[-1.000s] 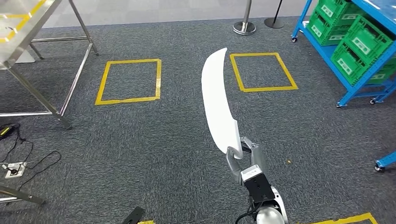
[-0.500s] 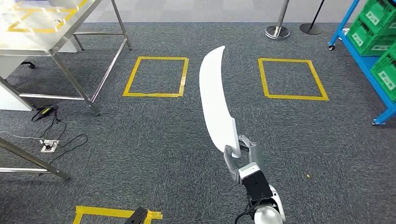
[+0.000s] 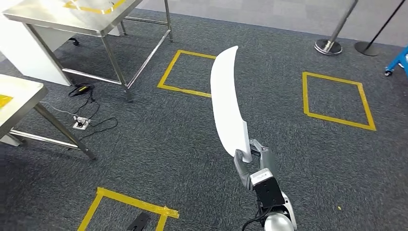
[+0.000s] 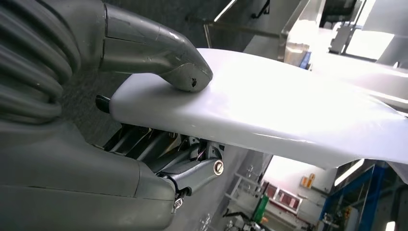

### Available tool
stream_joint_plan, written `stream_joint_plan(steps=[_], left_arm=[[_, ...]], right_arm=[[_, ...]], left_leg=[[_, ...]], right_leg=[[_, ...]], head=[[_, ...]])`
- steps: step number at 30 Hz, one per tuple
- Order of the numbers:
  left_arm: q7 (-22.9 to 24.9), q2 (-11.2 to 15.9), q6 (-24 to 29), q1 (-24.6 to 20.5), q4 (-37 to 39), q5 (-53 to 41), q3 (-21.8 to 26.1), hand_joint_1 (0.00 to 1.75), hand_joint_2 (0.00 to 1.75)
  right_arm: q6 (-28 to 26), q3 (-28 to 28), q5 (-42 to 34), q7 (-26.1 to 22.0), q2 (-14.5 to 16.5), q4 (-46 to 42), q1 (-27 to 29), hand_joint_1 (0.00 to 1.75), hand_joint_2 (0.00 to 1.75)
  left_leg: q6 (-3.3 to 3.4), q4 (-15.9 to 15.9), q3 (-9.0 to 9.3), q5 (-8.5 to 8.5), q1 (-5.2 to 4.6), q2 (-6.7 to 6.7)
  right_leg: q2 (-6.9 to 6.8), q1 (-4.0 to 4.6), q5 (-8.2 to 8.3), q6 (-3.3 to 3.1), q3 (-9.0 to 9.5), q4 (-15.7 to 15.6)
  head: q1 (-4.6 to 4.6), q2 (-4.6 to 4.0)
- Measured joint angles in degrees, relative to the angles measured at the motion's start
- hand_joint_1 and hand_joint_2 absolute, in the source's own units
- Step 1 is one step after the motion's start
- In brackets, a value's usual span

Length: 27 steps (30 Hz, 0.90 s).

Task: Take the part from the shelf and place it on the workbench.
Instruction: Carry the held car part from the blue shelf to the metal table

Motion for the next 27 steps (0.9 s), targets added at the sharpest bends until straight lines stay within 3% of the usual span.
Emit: stream_joint_plan(steps=[2, 4, 6, 8, 10, 12, 13, 15, 16, 18, 20, 21, 23, 24, 25, 27], left_arm=[[0.1, 0.0, 0.0, 0.0, 0.0, 0.0, 0.0, 0.0, 1.75], [0.1, 0.0, 0.0, -0.1, 0.0, 0.0, 0.0, 0.0, 1.75], [0.2, 0.0, 0.0, -0.1, 0.0, 0.0, 0.0, 0.0, 1.75], [0.2, 0.1, 0.0, -0.1, 0.0, 0.0, 0.0, 0.0, 1.75], [0.3, 0.2, 0.0, 0.0, 0.0, 0.1, 0.0, 0.0, 1.75], [0.3, 0.3, 0.0, -0.1, 0.1, 0.3, 0.0, 0.0, 1.75], [0.3, 0.3, 0.0, -0.2, 0.1, 0.5, 0.0, 0.0, 1.75], [0.3, 0.3, 0.1, 0.0, 0.1, 0.8, 0.0, 0.0, 1.75], [0.3, 0.3, 0.2, 0.1, 0.1, 0.9, 0.0, 0.0, 1.75], [0.3, 0.4, 0.3, 0.3, 0.1, 1.0, 0.0, 0.0, 1.75], [0.2, 0.5, 0.3, 0.2, 0.1, 1.2, 0.0, 0.0, 1.75], [0.2, 0.5, 0.3, 0.2, 0.1, 1.2, 0.0, 0.0, 1.75], [0.2, 0.6, 0.4, 0.2, 0.1, 1.3, 0.0, 0.0, 1.75], [0.2, 0.6, 0.4, 0.3, 0.1, 1.4, 0.1, 0.0, 1.75], [0.2, 0.7, 0.5, 0.4, 0.1, 1.4, 0.1, 0.0, 1.75], [0.2, 0.6, 0.8, 0.3, 0.1, 1.5, 0.1, 0.0, 1.75]], right_arm=[[0.0, 0.0, 0.0, 0.0, 0.0, 0.2, -0.3, 1.75, 1.75], [0.1, 0.0, 0.0, 0.0, 0.0, 0.3, -0.8, 1.75, 1.75], [0.2, 0.0, -0.1, 0.0, 0.0, 0.4, -1.0, 1.75, 1.75], [0.3, 0.0, -0.3, 0.0, 0.0, 0.5, -1.2, 1.75, 1.75], [0.7, 0.0, -0.6, 0.0, 0.1, 0.6, -1.5, 1.75, 1.75], [1.0, 0.0, -0.7, -0.1, 0.2, 0.9, -1.7, 1.75, 1.75], [1.1, 0.0, -0.8, -0.1, 0.2, 1.1, -1.7, 1.75, 1.75], [1.2, 0.0, -0.9, -0.2, 0.3, 1.6, -1.8, 1.75, 1.75], [1.3, 0.0, -1.0, -0.2, 0.3, 1.8, -2.0, 1.75, 1.75], [1.3, 0.0, -1.1, -0.2, 0.4, 2.2, -2.5, 1.75, 1.75], [1.4, 0.0, -1.2, -0.1, 0.5, 2.5, -3.0, 1.75, 1.75], [1.4, 0.0, -1.2, -0.1, 0.5, 2.6, -3.2, 1.75, 1.75], [1.5, 0.0, -1.2, -0.1, 0.6, 2.9, -3.5, 1.75, 1.75], [1.5, 0.1, -1.3, -0.1, 0.6, 3.0, -3.6, 1.75, 1.75], [1.5, 0.1, -1.3, -0.1, 0.6, 3.1, -3.8, 1.75, 1.75], [1.4, 0.1, -1.4, 0.0, 0.6, 3.2, -4.0, 1.75, 1.75]], left_leg=[[-0.15, 0.2, -0.04, 0.09, 0.06, -1.79], [-0.62, 0.4, -0.22, 0.19, 0.13, -3.38], [-1.42, 0.4, -0.64, 0.45, 0.19, -4.57], [-2.28, 0.1, -1.02, 0.81, 0.32, -5.43], [-2.8, 1.3, -1.86, -0.07, 0.23, -3.38], [-3.1, 6.7, -4.44, -3.26, 0.06, 0.3], [-3.26, 10.5, -6.19, -5.12, 0.07, 1.33], [-3.5, 15.4, -8.26, -6.7, 0.13, 2.0], [-3.56, 14.9, -7.79, -5.97, 0.13, 2.22], [-3.5, 8.1, -3.87, -2.75, 0.11, 3.69], [-2.85, 1.8, -0.31, -0.82, -0.17, 5.63], [-2.39, 0.6, 0.32, -0.63, -0.3, 6.06], [-1.48, 0.4, 0.12, -0.48, -0.43, 4.97], [-1.14, 0.3, 0.1, -0.31, -0.35, 4.3], [-0.8, 0.1, 0.11, -0.15, -0.24, 3.65], [-0.2, -0.1, 0.11, 0.15, 0.04, 2.43]], right_leg=[[0.56, -0.1, 3.58, -0.23, 2.02, -4.8], [2.77, -0.25, 6.78, -0.5, 5.44, -12.4], [4.07, -0.18, 7.6, -0.72, 6.67, -15.6], [3.07, -0.04, 7.95, -1.25, 6.63, -15.9], [1.78, -0.13, 8.38, -2.13, 6.86, -16.5], [0.26, -0.1, 8.57, -2.79, 6.99, -16.9], [-0.55, -0.02, 8.53, -2.97, 6.96, -16.9], [-2.18, 0.08, 8.45, -3.04, 6.9, -16.9], [-2.94, 0.09, 8.39, -3.0, 6.9, -16.8], [-4.36, 0.11, 8.17, -2.72, 7.0, -16.6], [-5.56, 0.41, 7.81, -2.17, 7.07, -16.3], [-6.04, 0.57, 7.7, -1.88, 7.11, -16.2], [-7.06, 0.63, 7.65, -1.3, 7.31, -16.2], [-7.0, 0.52, 7.45, -0.95, 7.44, -16.1], [-6.08, 0.36, 6.83, -0.6, 7.27, -15.4], [-2.68, 0.04, 4.03, -0.05, 5.23, -10.7]], head=[[0.03, 0.0], [0.09, 0.0], [0.09, 0.0], [0.09, 0.0], [-0.05, 0.0], [-0.32, 0.0], [-0.42, 0.0], [-0.44, 0.0], [-0.44, 0.0], [-0.44, 0.0], [-0.42, 0.0], [-0.38, 0.0], [-0.33, 0.0], [-0.33, 0.0], [-0.27, 0.0], [-0.06, 0.0]])
